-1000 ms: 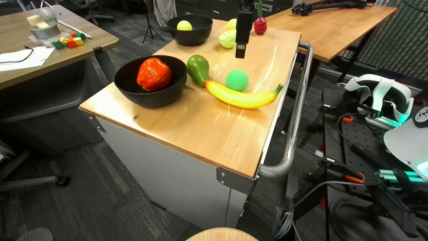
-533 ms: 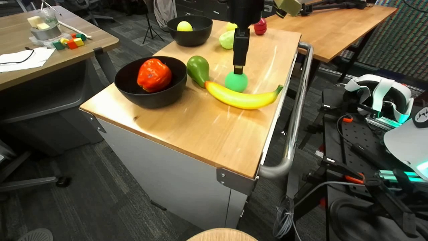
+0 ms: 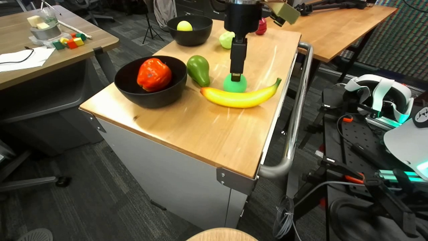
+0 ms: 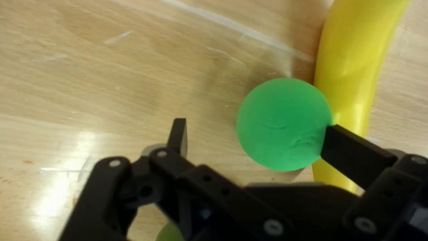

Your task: Put the plush fruits in the two black bowls

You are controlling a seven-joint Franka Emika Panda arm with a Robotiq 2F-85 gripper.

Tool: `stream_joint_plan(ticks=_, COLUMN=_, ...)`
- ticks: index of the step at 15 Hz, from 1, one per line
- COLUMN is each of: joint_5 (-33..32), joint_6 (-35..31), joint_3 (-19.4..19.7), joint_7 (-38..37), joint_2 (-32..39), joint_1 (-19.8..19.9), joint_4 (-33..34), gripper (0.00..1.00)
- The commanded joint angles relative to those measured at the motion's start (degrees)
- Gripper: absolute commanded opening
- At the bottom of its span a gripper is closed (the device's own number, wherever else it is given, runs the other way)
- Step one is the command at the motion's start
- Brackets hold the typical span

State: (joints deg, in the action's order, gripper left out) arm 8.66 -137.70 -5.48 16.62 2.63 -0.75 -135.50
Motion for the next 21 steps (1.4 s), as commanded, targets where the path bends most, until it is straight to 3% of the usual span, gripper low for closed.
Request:
stream_joint_plan(ticks=1, joint_5=6.5, joint_6=0.6, joint_3=0.5, joint_7=3.7, joint_2=-0.5, joint_1=-0.3, joint_4=1.0, gripper=1.0)
stream_joint_plan(ticks=5, joint_5=12.5, joint_6=0.8, joint_3=0.7, joint_7=5.5, joint_2=-0.3, joint_1=-0.2, joint_4=2.3, gripper=1.0)
stream_joint_plan(ticks=10, joint_5=14.0, joint_6=0.0, joint_3=0.7, joint_7=5.1, joint_2=0.5, joint_1=-0.4, joint_4=2.3, gripper=0.99)
stream_joint_plan(ticks=12, joint_5=12.6, joint_6=-0.4, joint_3=0.8, joint_7=3.8, joint_2=1.0, joint_1=-0.5, joint_4=2.1, gripper=0.92)
stream_joint_plan(ticks=13, joint_5=12.5, joint_6=-0.9, joint_3=0.7, joint_7=3.9, joint_2=1.2, joint_1=-0.5, joint_4=1.9, gripper=0.82)
stream_joint_plan(ticks=16, joint_5=12.6, joint_6=-4.7, joint_3=0.5, joint_7=4.6, joint_2=1.6, joint_1=-0.5, joint_4=1.0, gripper=0.76)
stream_joint_plan(ticks=21, joint_5=13.2, joint_6=-14.5, joint_3=-0.4, joint_7=6.8, joint_2=2.4, joint_1=-0.5, joint_4=-1.1, gripper=0.88)
